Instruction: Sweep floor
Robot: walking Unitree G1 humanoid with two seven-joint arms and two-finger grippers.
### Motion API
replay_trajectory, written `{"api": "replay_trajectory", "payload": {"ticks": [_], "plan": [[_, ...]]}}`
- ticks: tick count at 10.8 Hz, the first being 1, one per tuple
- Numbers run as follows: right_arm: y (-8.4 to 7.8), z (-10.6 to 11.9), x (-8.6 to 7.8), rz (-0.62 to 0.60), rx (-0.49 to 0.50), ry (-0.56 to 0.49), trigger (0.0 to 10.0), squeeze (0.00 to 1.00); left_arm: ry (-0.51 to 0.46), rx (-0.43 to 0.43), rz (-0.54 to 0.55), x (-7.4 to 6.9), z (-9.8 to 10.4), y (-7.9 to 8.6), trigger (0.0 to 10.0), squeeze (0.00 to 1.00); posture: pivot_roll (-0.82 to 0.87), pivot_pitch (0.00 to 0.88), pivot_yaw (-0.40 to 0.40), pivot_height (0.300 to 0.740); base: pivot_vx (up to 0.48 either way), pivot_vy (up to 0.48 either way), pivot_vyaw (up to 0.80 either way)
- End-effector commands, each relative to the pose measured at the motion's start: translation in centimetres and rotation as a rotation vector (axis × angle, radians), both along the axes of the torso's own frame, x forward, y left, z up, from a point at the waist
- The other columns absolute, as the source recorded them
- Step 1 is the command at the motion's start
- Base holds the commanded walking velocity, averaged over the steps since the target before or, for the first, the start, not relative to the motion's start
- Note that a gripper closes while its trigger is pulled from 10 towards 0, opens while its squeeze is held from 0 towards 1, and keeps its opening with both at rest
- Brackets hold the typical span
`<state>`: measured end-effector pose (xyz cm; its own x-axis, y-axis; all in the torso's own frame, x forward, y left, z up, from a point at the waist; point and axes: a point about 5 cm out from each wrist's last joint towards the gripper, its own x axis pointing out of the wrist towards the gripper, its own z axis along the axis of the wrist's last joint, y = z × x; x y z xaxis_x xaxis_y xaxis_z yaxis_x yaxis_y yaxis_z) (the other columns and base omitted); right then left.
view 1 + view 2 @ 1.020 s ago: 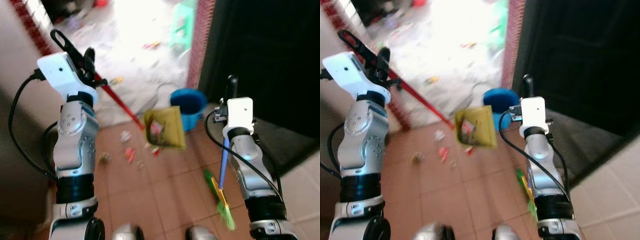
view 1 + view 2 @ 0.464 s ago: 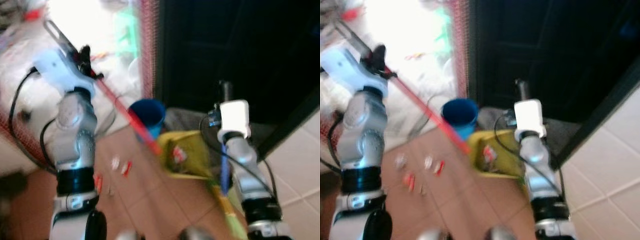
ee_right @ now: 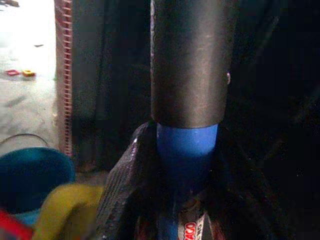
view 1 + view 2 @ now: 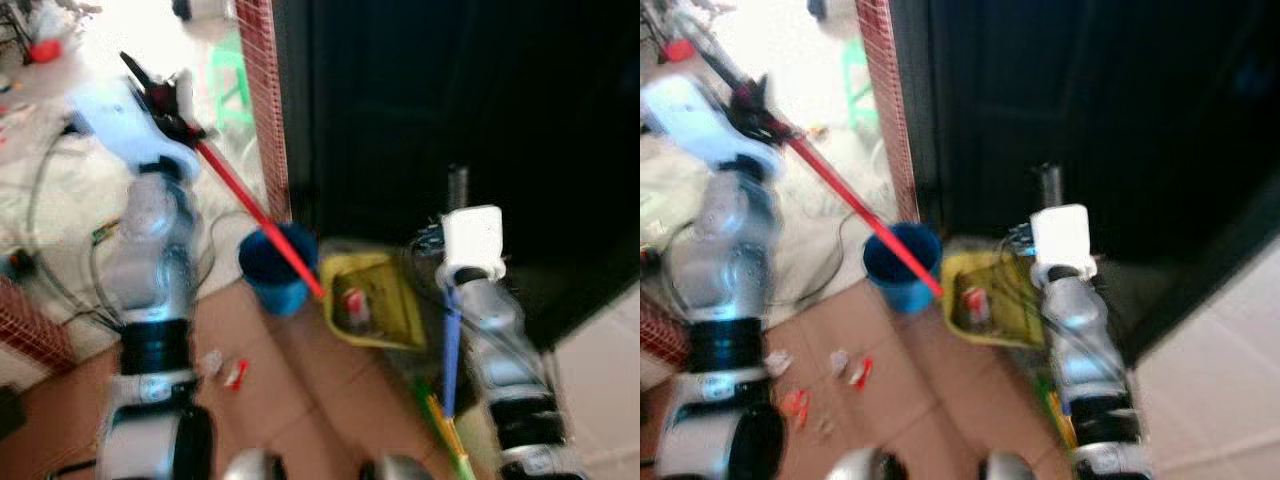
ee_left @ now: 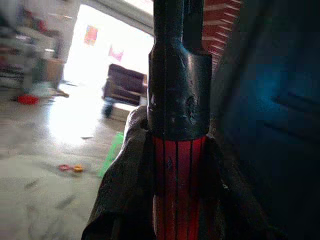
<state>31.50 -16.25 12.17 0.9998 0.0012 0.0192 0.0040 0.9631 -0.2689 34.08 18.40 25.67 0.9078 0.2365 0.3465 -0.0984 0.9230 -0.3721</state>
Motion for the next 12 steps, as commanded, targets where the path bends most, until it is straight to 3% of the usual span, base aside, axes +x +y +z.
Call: {"api": "replay_trajectory", "payload": {"ticks": [1, 2, 6, 10, 12], "plan": [[-0.6, 1.1, 0.1, -0.011, -0.009, -0.047, 10.0, 0.0, -0.134, 0.02, 0.034, -0.3, 3.4, 0.2, 10.0, 0.0, -0.15, 0.046, 0.079, 0.74, 0.428, 0.0, 0.0], [-0.6, 0.9, 0.1, -0.009, -0.008, -0.044, 10.0, 0.0, -0.161, 0.028, 0.062, -0.3, 4.3, 0.7, 10.0, 0.0, -0.14, 0.046, 0.078, 0.74, 0.424, 0.0, 0.0], [-0.6, 0.7, 0.0, -0.002, -0.006, -0.036, 10.0, 0.0, -0.133, 0.083, 0.222, -0.2, 3.8, 2.8, 10.0, 0.0, -0.14, 0.047, 0.079, 0.74, 0.405, 0.201, 0.0], [-0.8, 0.3, -0.3, 0.003, -0.008, -0.021, 10.0, 0.0, -0.123, 0.123, 0.366, -0.5, 4.2, 5.4, 10.0, 0.0, -0.14, 0.046, 0.073, 0.74, 0.277, 0.388, 0.0], [-0.8, 0.2, -0.4, 0.006, -0.009, -0.015, 10.0, 0.0, -0.128, 0.15, 0.388, -0.5, 4.3, 5.8, 10.0, 0.0, -0.14, 0.047, 0.07, 0.74, 0.249, 0.411, 0.0]]}}
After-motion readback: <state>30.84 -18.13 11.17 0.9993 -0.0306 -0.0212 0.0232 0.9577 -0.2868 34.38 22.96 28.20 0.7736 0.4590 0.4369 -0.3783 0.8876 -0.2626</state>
